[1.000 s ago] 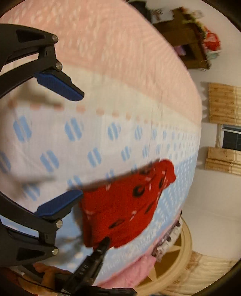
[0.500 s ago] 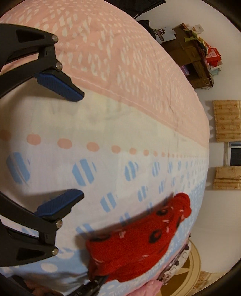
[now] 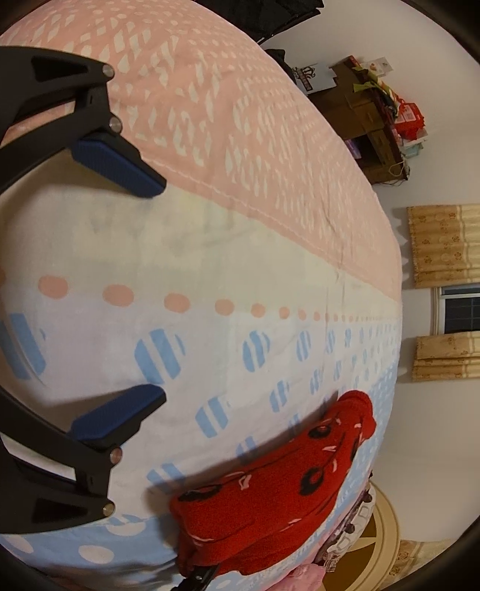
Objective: Fold small clothes
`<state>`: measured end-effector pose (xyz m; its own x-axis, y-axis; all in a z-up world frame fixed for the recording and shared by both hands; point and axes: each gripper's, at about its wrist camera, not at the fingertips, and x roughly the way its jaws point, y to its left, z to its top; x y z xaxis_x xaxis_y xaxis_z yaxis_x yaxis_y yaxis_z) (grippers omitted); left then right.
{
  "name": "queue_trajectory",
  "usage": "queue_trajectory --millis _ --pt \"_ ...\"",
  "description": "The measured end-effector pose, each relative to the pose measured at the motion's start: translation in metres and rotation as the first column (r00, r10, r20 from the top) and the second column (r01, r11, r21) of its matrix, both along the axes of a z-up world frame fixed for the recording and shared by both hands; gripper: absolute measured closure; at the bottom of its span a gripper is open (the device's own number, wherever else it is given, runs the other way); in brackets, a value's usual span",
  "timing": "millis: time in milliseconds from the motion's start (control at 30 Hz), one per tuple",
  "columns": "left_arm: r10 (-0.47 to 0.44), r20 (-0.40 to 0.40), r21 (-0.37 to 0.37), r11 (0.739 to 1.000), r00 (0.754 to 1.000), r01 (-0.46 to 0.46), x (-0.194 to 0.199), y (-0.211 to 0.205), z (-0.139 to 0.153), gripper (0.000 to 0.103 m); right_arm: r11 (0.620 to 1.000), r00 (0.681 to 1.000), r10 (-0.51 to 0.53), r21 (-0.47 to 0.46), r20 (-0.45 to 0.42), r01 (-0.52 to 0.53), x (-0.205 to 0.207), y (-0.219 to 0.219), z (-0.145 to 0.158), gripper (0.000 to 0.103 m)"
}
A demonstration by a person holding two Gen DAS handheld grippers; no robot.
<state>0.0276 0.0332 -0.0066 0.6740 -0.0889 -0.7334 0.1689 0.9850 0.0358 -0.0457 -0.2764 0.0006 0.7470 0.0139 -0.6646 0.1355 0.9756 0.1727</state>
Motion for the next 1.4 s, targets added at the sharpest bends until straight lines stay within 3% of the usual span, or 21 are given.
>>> queue_trajectory --millis 200,533,733,900,1000,1033,1067,1100,1167,1400 --pt "0.004 -0.001 0.005 1.0 1.0 -0.004 0.0 -0.002 0.0 0.0 0.999 1.0 0.002 0.048 0.011 -0.002 0.0 -0.006 0.0 0.093" --pt "0.004 -0.025 0.027 1.0 1.0 -0.004 0.001 -0.005 0.005 0.0 0.999 1.0 0.003 0.037 0.017 -0.004 -0.002 -0.004 0.003 0.093" --pt "-0.063 -0.044 0.014 0.998 0.997 0.063 0.002 -0.016 0.017 0.0 0.994 0.985 -0.075 0.094 0.156 0.061 -0.023 -0.016 0.021 0.093" --pt "-0.12 -0.055 -0.023 0.993 0.991 0.118 0.0 -0.031 0.018 0.0 0.973 0.986 -0.117 0.213 0.122 0.09 -0.02 -0.034 0.01 0.092" --pt "-0.14 -0.073 -0.025 0.99 0.987 0.138 0.001 -0.039 0.015 0.0 0.951 0.98 -0.116 0.304 0.159 0.063 -0.024 -0.044 0.008 0.092" --pt "-0.146 -0.077 -0.04 0.989 0.986 0.143 0.001 -0.04 0.015 0.0 0.936 0.978 -0.116 0.347 0.175 0.049 -0.025 -0.047 0.007 0.09" --pt "-0.154 -0.079 -0.063 0.987 0.985 0.149 0.001 -0.04 0.016 0.0 0.924 0.976 -0.117 0.38 0.182 0.04 -0.026 -0.051 0.005 0.075" --pt "-0.163 -0.083 -0.092 0.984 0.983 0.155 0.002 -0.039 0.018 0.0 0.9 0.974 -0.116 0.436 0.195 0.02 -0.026 -0.055 0.002 0.046" --pt "-0.175 -0.089 -0.138 0.977 0.98 0.162 0.004 -0.039 0.021 0.0 0.866 0.967 -0.116 0.5 0.227 -0.013 -0.029 -0.057 0.001 0.021" --pt "-0.213 -0.089 -0.288 0.941 0.973 0.18 0.029 -0.049 0.042 0.0 0.882 0.981 -0.111 0.471 0.156 0.025 -0.023 -0.054 0.01 0.02"
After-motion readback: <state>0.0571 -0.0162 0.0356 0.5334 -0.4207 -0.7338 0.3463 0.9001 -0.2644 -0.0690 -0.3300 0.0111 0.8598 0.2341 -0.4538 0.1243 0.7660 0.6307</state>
